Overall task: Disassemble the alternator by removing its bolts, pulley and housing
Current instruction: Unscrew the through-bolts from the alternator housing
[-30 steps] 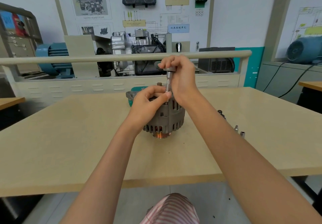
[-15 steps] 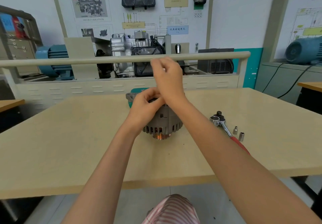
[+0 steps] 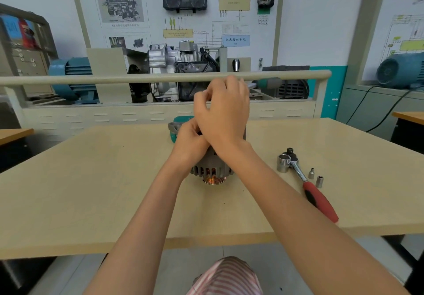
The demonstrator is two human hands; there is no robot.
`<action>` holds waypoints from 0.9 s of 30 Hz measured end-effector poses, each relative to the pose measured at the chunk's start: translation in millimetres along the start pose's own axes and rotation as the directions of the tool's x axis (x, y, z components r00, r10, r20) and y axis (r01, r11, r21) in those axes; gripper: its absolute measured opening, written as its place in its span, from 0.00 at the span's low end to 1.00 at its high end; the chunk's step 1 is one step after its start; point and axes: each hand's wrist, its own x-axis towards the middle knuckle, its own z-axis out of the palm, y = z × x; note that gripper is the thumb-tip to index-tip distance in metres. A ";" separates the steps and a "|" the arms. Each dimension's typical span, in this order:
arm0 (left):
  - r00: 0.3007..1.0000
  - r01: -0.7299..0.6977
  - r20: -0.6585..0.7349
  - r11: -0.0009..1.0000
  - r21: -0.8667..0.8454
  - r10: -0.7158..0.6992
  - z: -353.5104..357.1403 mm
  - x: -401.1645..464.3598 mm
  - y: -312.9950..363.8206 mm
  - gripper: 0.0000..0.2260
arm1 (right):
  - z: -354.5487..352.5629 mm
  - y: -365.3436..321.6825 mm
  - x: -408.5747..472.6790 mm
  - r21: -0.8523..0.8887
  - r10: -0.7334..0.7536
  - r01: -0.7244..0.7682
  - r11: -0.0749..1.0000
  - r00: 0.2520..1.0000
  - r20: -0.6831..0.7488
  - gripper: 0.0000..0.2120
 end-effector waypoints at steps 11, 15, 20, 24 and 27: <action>0.999 0.028 0.037 0.999 0.023 -0.029 -0.1 0.9 2.1 0.03 | -7.7 9.5 23.1 0.781 0.224 -0.471 0.410 0.882 0.414 0.20; 0.999 0.008 0.031 1.000 0.028 -0.009 0.6 0.6 1.2 0.08 | -2.3 5.2 8.3 0.563 0.111 -0.175 0.807 0.983 0.147 0.12; 1.000 0.010 -0.026 1.000 0.026 -0.009 2.2 -0.7 2.3 0.12 | -1.4 8.8 -2.7 -0.212 -0.062 0.067 0.975 0.998 0.029 0.09; 0.998 -0.036 0.048 0.998 0.050 0.034 0.3 -2.7 4.1 0.10 | -10.4 21.8 6.6 -0.177 -0.147 0.180 0.967 0.972 0.186 0.14; 0.992 -0.076 0.102 0.995 0.065 0.069 -2.8 -4.7 4.0 0.09 | -14.0 29.0 9.9 -0.083 -0.201 0.221 0.972 0.958 0.204 0.15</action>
